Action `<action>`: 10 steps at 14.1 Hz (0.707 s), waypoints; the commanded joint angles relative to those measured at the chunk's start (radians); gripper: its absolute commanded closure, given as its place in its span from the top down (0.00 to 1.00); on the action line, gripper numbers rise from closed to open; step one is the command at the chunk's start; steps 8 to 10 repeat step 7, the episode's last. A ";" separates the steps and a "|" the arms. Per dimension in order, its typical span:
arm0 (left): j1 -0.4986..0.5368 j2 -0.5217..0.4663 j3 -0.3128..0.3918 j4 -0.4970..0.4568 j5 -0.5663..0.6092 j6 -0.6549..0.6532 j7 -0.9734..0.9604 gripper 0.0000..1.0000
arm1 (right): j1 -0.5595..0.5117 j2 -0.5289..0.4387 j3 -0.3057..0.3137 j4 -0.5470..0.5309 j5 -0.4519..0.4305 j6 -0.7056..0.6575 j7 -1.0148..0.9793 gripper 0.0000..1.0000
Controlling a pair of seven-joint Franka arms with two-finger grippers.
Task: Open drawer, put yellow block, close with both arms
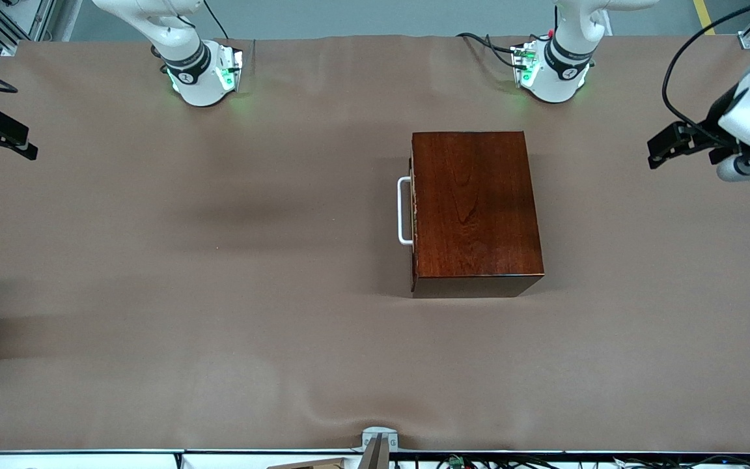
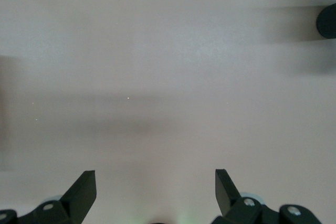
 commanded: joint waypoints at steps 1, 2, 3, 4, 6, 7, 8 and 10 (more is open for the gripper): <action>0.036 -0.052 -0.017 -0.047 -0.019 0.026 0.031 1.00 | -0.030 -0.011 0.018 -0.003 0.018 -0.005 0.005 1.00; 0.040 -0.049 -0.021 -0.046 -0.022 0.024 0.031 1.00 | -0.030 -0.011 0.018 -0.003 0.018 -0.005 0.005 1.00; 0.041 -0.049 -0.029 -0.044 -0.022 0.024 0.031 1.00 | -0.030 -0.011 0.018 -0.003 0.018 -0.005 0.005 1.00; 0.047 -0.049 -0.029 -0.038 -0.022 0.023 0.031 1.00 | -0.030 -0.011 0.018 -0.003 0.019 -0.005 0.005 1.00; 0.049 -0.043 -0.029 -0.024 -0.022 0.012 0.028 1.00 | -0.030 -0.011 0.018 -0.003 0.019 -0.005 0.005 1.00; 0.049 -0.045 -0.031 -0.023 -0.022 0.010 0.028 1.00 | -0.028 -0.011 0.018 -0.003 0.019 -0.004 0.005 1.00; 0.049 -0.045 -0.031 -0.023 -0.022 0.010 0.028 1.00 | -0.028 -0.011 0.018 -0.003 0.019 -0.004 0.005 1.00; 0.049 -0.045 -0.031 -0.023 -0.022 0.010 0.028 1.00 | -0.028 -0.011 0.018 -0.003 0.019 -0.004 0.005 1.00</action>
